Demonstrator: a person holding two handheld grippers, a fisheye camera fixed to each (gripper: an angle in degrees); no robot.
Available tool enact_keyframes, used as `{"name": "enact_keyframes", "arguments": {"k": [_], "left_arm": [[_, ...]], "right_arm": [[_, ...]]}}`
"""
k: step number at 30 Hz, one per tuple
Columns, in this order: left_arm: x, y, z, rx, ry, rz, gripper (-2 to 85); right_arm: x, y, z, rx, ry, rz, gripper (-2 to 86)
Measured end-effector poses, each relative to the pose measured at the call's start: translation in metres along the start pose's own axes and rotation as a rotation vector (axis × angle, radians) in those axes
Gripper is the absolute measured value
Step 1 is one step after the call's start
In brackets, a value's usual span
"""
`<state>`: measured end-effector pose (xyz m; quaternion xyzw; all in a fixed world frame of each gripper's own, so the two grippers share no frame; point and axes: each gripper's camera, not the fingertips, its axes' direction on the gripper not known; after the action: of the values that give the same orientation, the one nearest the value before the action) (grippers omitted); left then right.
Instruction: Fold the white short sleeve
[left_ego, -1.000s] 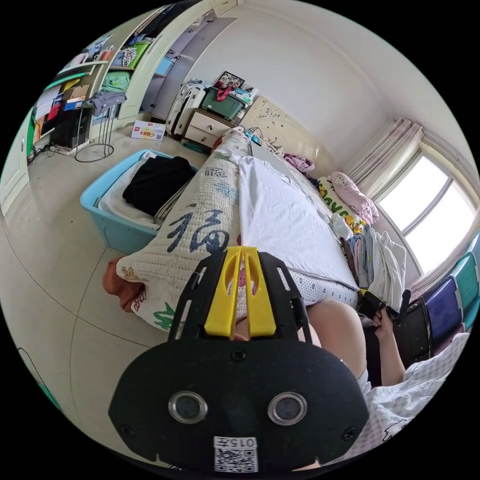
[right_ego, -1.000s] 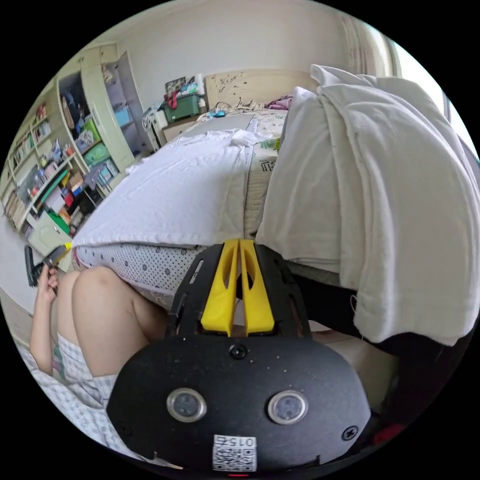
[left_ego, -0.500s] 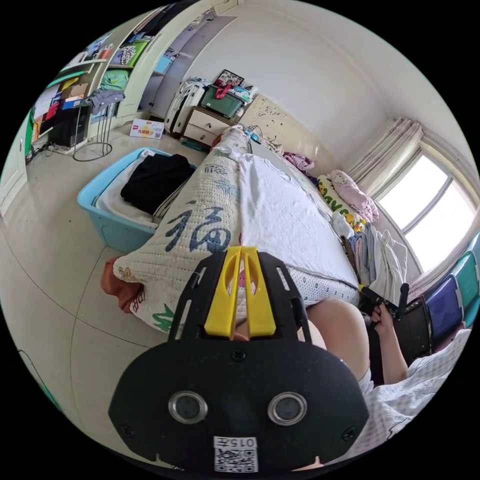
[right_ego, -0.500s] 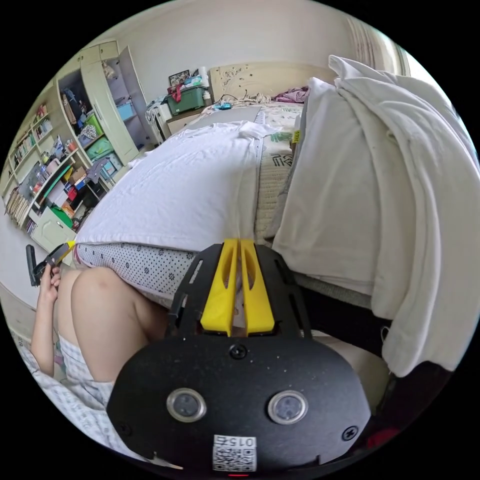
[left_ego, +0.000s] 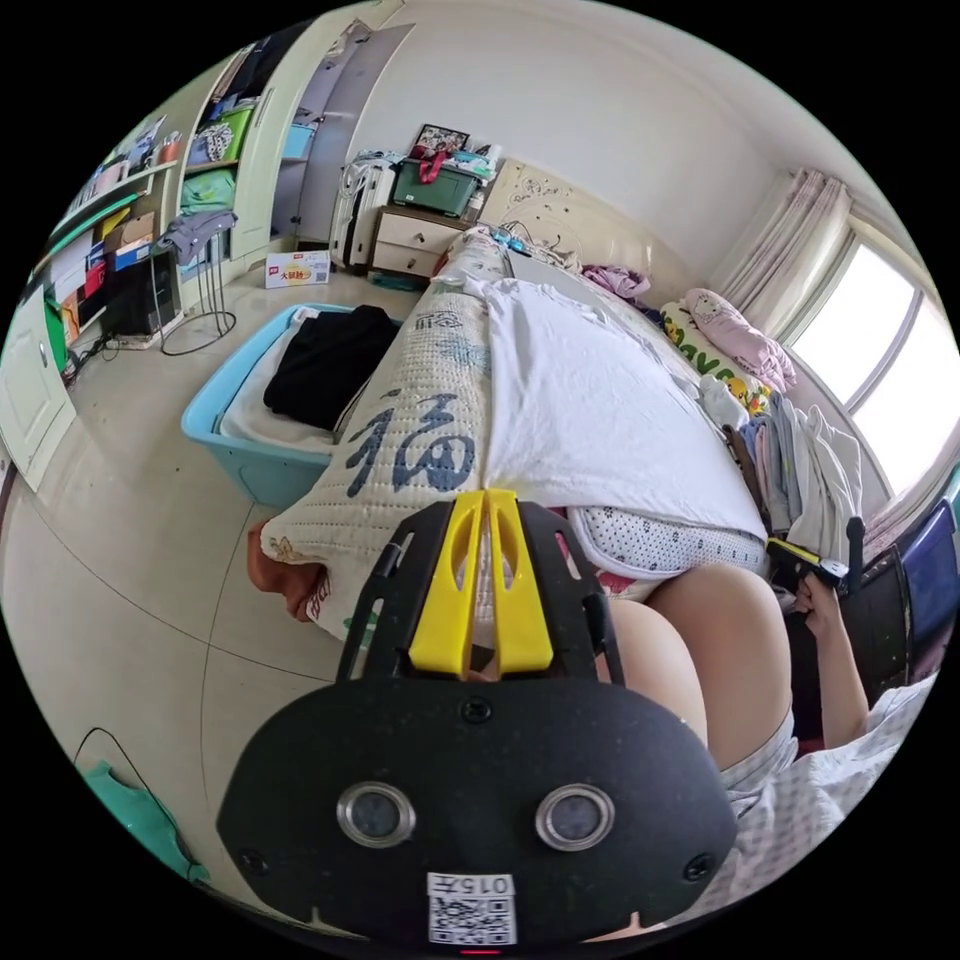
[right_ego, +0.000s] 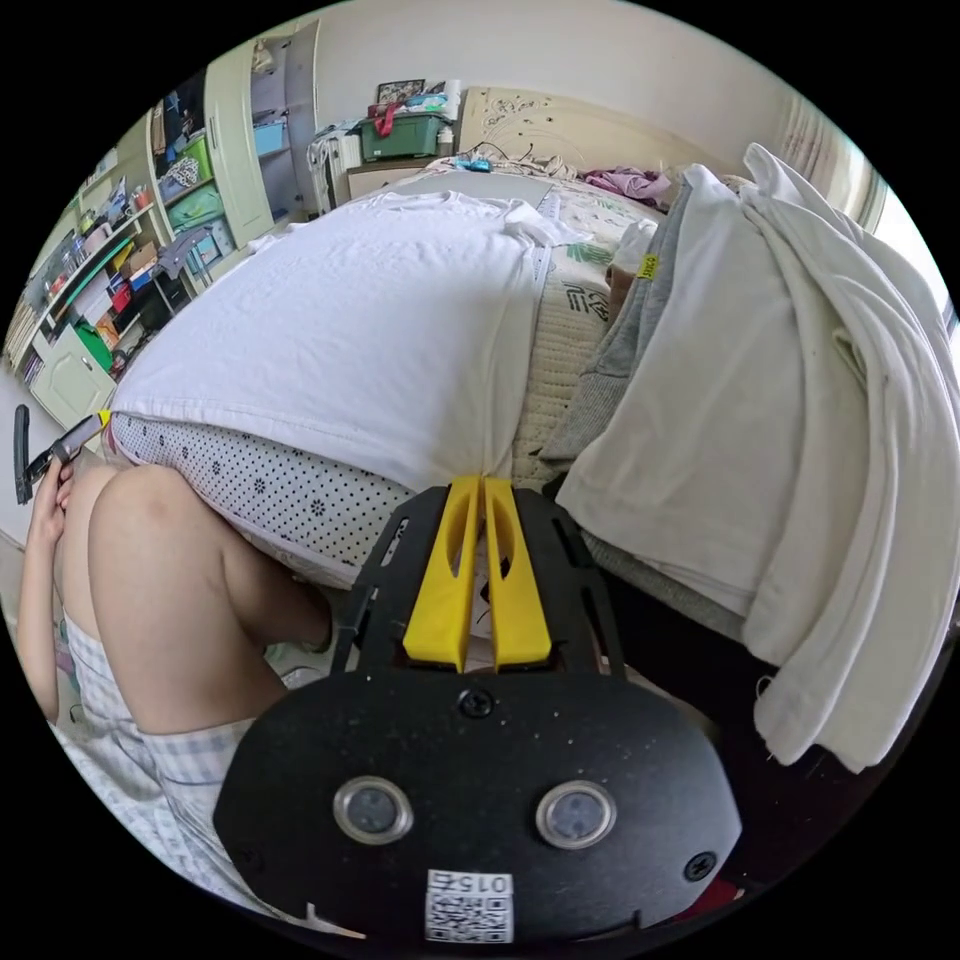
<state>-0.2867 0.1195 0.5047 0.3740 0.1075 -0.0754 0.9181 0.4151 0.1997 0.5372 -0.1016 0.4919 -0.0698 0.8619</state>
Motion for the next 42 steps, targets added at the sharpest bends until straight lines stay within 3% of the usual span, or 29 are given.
{"name": "enact_keyframes", "arguments": {"k": [11, 42], "left_arm": [[0.027, 0.010, 0.025, 0.013, -0.121, 0.006, -0.1], [0.000, 0.013, 0.134, -0.094, -0.097, 0.039, 0.5]], "right_arm": [[-0.026, 0.003, 0.013, 0.064, 0.071, 0.012, -0.2], [0.006, -0.028, 0.029, 0.082, 0.006, -0.008, -0.2]]}}
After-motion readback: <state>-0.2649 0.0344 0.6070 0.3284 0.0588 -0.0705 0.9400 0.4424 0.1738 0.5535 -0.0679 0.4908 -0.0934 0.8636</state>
